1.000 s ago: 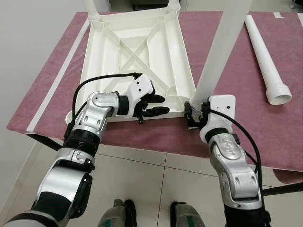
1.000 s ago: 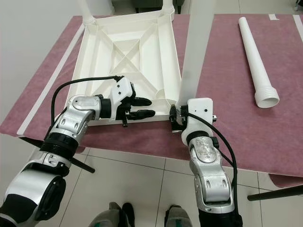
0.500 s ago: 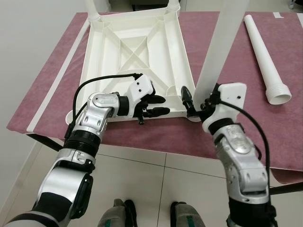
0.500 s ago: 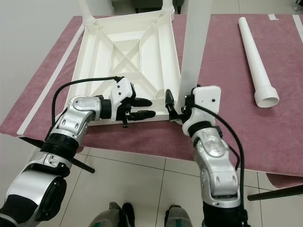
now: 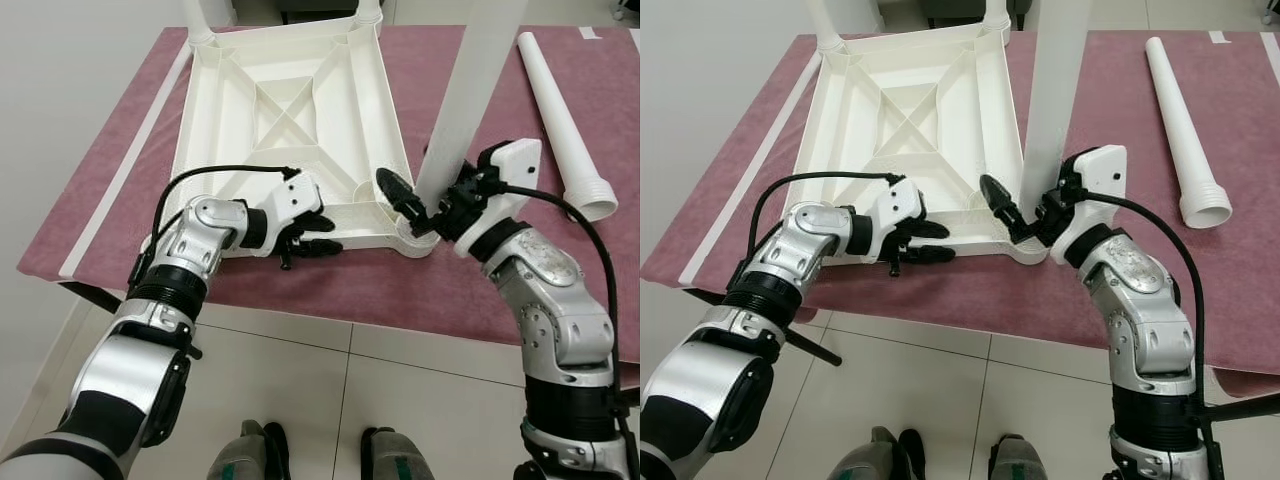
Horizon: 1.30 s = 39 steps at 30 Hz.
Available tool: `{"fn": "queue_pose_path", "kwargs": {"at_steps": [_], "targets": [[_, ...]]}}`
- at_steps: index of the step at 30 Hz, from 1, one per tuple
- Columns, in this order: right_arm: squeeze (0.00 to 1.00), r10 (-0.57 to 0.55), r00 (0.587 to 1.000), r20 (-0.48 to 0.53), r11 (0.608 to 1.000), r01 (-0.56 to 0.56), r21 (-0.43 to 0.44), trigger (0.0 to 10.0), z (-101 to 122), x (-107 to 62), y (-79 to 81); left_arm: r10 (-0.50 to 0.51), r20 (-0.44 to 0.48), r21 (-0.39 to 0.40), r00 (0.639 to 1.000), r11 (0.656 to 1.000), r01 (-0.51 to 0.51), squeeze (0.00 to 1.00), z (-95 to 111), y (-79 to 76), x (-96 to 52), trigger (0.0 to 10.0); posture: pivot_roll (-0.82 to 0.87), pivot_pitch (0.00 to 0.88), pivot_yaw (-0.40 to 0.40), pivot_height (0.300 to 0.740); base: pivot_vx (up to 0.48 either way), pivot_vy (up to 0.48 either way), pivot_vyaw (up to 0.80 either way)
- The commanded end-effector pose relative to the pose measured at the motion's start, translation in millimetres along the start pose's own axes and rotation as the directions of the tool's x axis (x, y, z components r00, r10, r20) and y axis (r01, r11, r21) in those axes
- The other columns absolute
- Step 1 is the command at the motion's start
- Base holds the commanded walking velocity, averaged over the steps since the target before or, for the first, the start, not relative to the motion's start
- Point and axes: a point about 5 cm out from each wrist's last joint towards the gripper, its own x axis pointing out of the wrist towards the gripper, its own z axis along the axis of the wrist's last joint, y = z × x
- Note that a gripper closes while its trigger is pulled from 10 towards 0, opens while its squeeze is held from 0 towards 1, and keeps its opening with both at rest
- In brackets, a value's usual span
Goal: Building children table
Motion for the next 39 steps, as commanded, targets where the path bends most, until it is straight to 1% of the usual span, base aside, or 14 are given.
{"fn": "queue_pose_path", "kwargs": {"at_steps": [1,2,4,5,6,12,19,22,30,35,36,37,38,39], "targets": [[0.00,0.078,0.997,0.005,0.997,-0.079,0.020,10.0,-1,6.1,3.2,0.151,-0.053,0.026,0.987,0.988,-0.150,0.00,-4,8.9,2.5,8.9,-0.16,0.169,0.166,0.740,0.000,0.000,0.00],[0.00,0.096,0.995,0.004,0.995,-0.096,0.032,10.0,-2,7.4,1.4,0.145,-0.061,0.035,0.988,0.989,-0.143,0.00,-4,9.0,4.3,4.4,-0.16,0.169,0.167,0.740,0.000,0.000,0.00],[0.00,0.108,0.994,0.004,0.993,-0.108,0.040,10.0,-2,8.2,0.2,0.140,-0.065,0.041,0.988,0.990,-0.137,0.00,-4,8.9,5.3,4.4,-0.16,0.169,0.167,0.740,0.000,0.000,0.00],[0.00,0.117,0.993,0.003,0.992,-0.117,0.045,10.0,-3,8.1,-0.6,0.131,-0.071,0.047,0.989,0.991,-0.128,0.00,-4,7.9,6.2,3.2,-0.16,0.169,0.167,0.740,0.000,0.000,0.00],[0.00,0.132,0.991,-0.001,0.990,-0.131,0.051,10.0,-3,8.1,-1.2,0.116,-0.076,0.053,0.990,0.992,-0.112,0.00,-5,6.1,7.1,0.0,-0.16,0.168,0.170,0.740,0.000,0.000,0.00],[0.00,0.193,0.981,-0.016,0.980,-0.192,0.057,10.0,-5,8.4,-5.8,0.077,-0.074,0.063,0.994,0.995,-0.072,0.00,-7,4.4,8.2,0.0,-0.16,0.163,0.170,0.740,0.000,0.000,0.00],[0.00,0.238,0.971,-0.030,0.971,-0.237,0.032,10.0,-4,7.7,-10.0,0.004,-0.064,0.108,0.998,0.994,0.003,0.00,-7,4.5,-4.3,0.0,-0.16,0.160,0.168,0.740,0.000,0.000,0.00],[0.00,0.285,0.957,-0.049,0.959,-0.284,0.015,10.0,-5,3.3,-1.8,-0.085,-0.056,0.159,0.995,0.983,0.093,0.00,-7,2.0,-24.4,0.0,-0.15,0.160,0.163,0.740,0.000,0.000,0.00],[0.00,0.377,0.923,-0.081,0.926,-0.378,0.009,10.0,-8,-4.6,15.4,-0.173,-0.073,0.211,0.982,0.960,0.185,0.00,-9,-5.3,-44.2,0.0,-0.14,0.161,0.159,0.740,0.000,0.000,0.00],[0.00,0.391,0.917,-0.076,0.920,-0.391,0.014,10.0,-9,-5.5,18.5,-0.178,-0.083,0.212,0.981,0.958,0.192,0.00,-12,-6.7,-47.1,0.0,-0.14,0.161,0.159,0.740,0.000,0.000,0.00],[0.00,0.394,0.916,-0.071,0.919,-0.394,0.016,8.6,-9,-5.4,19.0,-0.178,-0.087,0.211,0.980,0.958,0.192,0.00,-13,-7.0,-47.5,0.0,-0.14,0.161,0.159,0.740,0.000,0.000,0.00],[0.00,0.392,0.918,-0.059,0.920,-0.391,0.019,8.6,-8,-4.4,19.5,-0.179,-0.089,0.209,0.980,0.959,0.194,0.00,-15,-7.6,-47.4,0.0,-0.14,0.161,0.159,0.740,0.000,0.000,0.00],[0.00,0.392,0.919,-0.043,0.920,-0.392,0.023,0.0,-6,-3.9,20.2,-0.178,-0.087,0.204,0.980,0.960,0.193,0.00,-16,-8.5,-47.1,0.0,-0.15,0.162,0.156,0.740,0.000,0.000,0.00],[0.00,0.392,0.919,-0.043,0.920,-0.392,0.023,0.0,-6,-3.9,20.2,-0.178,-0.087,0.204,0.980,0.960,0.193,0.00,-16,-8.5,-47.1,0.0,-0.15,0.162,0.156,0.740,0.000,0.000,0.00]]}}
